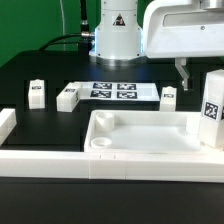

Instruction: Assemble desk

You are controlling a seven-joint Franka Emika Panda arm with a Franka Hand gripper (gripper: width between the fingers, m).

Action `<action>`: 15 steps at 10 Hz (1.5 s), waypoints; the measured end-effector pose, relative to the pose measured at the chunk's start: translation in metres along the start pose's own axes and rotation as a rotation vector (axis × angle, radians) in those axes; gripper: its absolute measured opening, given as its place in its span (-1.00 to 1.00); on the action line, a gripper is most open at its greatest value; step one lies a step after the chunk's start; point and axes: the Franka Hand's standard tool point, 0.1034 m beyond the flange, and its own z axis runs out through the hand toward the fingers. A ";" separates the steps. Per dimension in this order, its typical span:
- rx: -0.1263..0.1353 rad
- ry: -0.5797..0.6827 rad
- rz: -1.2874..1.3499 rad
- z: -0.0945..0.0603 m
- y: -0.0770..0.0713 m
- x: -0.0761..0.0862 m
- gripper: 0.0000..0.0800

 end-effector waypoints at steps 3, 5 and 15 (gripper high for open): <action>-0.021 0.006 -0.279 -0.001 -0.003 0.001 0.62; -0.038 0.007 -0.478 -0.002 -0.003 0.001 0.62; -0.039 0.006 -0.688 -0.001 0.000 0.002 -0.28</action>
Offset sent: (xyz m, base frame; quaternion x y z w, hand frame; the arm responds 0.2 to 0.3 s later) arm 0.0047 -0.0017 0.0060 -0.0477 0.0083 -0.2615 0.9640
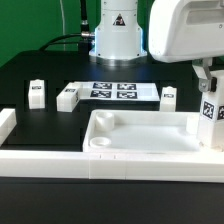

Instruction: Assemble desk

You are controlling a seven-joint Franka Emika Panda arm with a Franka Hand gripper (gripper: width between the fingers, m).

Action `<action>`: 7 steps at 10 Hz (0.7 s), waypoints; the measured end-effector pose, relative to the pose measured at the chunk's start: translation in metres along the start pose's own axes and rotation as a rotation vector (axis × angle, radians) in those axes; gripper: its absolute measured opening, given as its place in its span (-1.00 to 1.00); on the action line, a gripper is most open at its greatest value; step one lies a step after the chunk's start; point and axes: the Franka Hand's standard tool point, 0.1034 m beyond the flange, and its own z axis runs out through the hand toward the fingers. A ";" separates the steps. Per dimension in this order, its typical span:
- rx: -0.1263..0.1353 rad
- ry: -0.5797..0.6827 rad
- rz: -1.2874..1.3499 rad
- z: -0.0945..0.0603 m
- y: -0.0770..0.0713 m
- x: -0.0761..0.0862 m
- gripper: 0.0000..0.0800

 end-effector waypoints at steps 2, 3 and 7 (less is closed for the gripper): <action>0.006 0.001 0.127 0.000 -0.001 0.000 -0.28; 0.008 0.001 0.176 0.000 -0.001 0.000 -0.28; 0.011 0.006 0.552 0.001 0.002 -0.002 -0.27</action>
Offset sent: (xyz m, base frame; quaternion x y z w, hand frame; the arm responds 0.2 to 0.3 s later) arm 0.0000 0.0000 0.0000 0.0000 0.0000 0.1938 0.9810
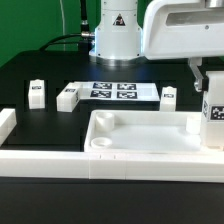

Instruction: Assemble desk

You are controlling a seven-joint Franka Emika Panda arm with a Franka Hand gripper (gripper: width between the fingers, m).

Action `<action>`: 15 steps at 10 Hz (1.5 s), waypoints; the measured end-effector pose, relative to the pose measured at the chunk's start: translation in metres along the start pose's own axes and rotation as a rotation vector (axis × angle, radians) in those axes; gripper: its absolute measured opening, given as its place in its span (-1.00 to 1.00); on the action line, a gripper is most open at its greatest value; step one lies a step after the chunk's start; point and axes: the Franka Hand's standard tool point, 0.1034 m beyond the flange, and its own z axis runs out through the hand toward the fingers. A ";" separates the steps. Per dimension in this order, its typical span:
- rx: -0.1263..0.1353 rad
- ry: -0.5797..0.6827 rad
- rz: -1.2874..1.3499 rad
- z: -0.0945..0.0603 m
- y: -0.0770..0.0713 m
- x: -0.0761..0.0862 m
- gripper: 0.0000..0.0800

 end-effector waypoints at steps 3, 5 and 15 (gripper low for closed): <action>-0.001 0.000 0.293 0.000 0.002 0.000 -0.27; -0.003 0.001 0.429 0.001 0.003 0.000 -0.27; 0.016 -0.025 0.943 0.002 0.003 -0.003 0.12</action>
Offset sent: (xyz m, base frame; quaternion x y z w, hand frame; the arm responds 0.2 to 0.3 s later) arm -0.0021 0.0047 -0.0091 -0.0239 0.0086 0.2084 0.9777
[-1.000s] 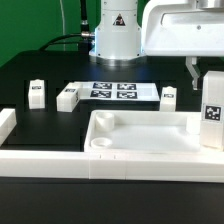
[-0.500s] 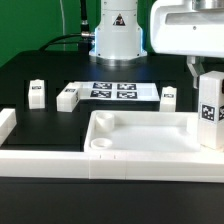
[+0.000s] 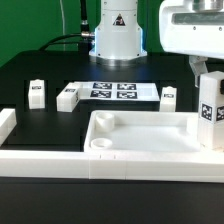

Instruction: Assemble desk

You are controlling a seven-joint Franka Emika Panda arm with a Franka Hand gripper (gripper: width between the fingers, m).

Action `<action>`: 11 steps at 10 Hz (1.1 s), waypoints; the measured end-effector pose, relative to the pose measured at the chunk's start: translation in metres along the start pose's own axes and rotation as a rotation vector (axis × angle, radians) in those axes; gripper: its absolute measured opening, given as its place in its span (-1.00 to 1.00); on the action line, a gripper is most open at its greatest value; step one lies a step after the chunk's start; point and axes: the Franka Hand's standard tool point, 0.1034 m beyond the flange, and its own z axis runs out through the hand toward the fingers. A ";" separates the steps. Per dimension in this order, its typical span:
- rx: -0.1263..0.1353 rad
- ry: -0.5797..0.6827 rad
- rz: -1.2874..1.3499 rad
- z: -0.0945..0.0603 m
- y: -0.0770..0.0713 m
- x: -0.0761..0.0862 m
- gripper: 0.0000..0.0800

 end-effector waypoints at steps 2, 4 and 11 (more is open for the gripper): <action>-0.005 -0.003 -0.074 0.000 0.000 0.000 0.43; -0.004 -0.005 -0.247 0.000 -0.001 -0.003 0.61; -0.011 -0.005 -0.947 -0.004 -0.006 -0.007 0.62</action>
Offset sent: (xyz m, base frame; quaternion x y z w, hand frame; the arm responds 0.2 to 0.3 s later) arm 0.0014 0.0075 0.0009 -0.0011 -0.0030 -0.2046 0.9788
